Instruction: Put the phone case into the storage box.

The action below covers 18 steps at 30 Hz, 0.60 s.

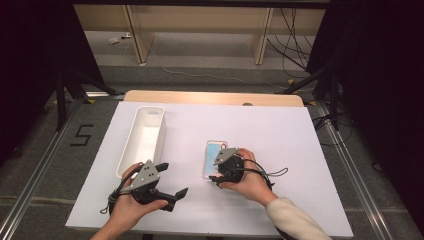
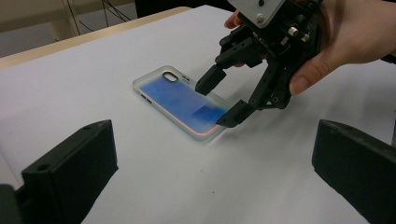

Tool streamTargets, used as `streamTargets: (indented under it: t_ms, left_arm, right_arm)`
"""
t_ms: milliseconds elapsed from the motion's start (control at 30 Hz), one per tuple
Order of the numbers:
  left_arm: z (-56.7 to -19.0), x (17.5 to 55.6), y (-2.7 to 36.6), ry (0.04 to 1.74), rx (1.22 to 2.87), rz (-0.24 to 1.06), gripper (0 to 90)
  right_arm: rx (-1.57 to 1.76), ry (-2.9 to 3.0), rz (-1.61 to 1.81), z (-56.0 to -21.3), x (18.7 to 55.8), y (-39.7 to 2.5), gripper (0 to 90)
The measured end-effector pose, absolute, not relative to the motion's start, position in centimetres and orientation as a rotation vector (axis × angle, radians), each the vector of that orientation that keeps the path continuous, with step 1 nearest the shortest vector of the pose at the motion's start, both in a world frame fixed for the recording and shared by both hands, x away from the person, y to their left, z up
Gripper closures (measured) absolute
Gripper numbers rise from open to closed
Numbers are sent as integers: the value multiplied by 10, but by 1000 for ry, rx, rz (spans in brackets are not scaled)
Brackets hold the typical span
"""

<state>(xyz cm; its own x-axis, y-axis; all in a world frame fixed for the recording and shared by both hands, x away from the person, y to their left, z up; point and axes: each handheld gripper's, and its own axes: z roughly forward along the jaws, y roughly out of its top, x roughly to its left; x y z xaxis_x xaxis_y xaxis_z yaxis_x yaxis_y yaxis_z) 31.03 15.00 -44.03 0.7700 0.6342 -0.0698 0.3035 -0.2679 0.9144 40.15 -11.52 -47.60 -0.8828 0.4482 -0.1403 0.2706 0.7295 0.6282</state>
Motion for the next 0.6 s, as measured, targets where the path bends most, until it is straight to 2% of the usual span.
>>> streamTargets:
  t_ms: [600]
  left_arm:
    - [-440, 310, 149, 714, 1876, 378, 0]
  right_arm:
    - [497, 2687, 843, -480, 405, -113, 438]
